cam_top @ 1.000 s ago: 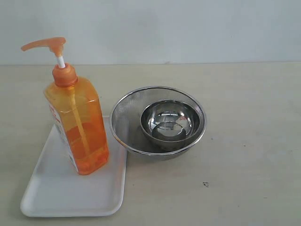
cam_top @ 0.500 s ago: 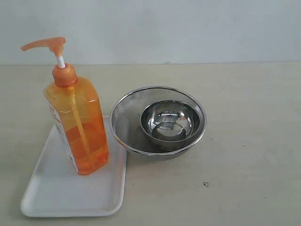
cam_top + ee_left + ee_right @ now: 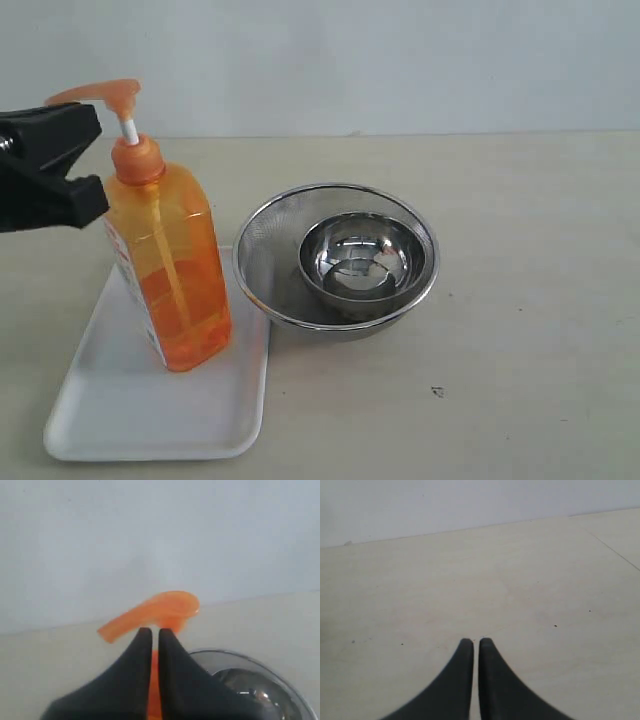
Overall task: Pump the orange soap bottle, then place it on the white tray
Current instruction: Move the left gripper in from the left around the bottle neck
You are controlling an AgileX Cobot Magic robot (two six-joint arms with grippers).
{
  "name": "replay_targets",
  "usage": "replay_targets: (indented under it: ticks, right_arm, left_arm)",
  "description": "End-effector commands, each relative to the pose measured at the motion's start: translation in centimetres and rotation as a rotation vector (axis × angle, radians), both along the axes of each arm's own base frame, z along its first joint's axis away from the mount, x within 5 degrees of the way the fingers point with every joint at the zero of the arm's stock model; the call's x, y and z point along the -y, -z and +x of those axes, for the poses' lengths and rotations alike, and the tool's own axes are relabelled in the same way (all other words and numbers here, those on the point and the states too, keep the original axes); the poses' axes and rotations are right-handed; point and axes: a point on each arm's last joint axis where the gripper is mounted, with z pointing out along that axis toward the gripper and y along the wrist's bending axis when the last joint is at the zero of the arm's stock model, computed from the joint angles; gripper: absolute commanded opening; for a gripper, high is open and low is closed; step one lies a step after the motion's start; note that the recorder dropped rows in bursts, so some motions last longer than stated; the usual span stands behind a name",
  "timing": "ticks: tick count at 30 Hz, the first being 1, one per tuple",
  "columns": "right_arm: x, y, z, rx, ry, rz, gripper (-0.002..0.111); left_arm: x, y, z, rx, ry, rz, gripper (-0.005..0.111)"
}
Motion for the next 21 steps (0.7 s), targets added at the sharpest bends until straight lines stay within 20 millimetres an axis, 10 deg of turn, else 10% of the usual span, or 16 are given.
replay_targets:
  ticks: [1, 10, 17, 21]
  right_arm:
    - [0.0, 0.1, 0.0, 0.003, 0.002, -0.008, 0.001]
    - [0.0, 0.1, 0.0, 0.003, 0.002, -0.008, 0.001]
    - [0.0, 0.1, 0.0, 0.003, 0.002, -0.008, 0.001]
    - [0.0, 0.1, 0.0, 0.003, 0.002, -0.008, 0.001]
  left_arm:
    - [0.3, 2.2, -0.7, 0.071, 0.058, 0.018, 0.005]
    - [0.5, 3.9, -0.1, 0.114, 0.05, 0.036, 0.009]
    - [0.6, 4.0, -0.1, 0.085, 0.05, 0.0, 0.084]
    - [0.7, 4.1, 0.4, 0.064, 0.03, -0.039, 0.09]
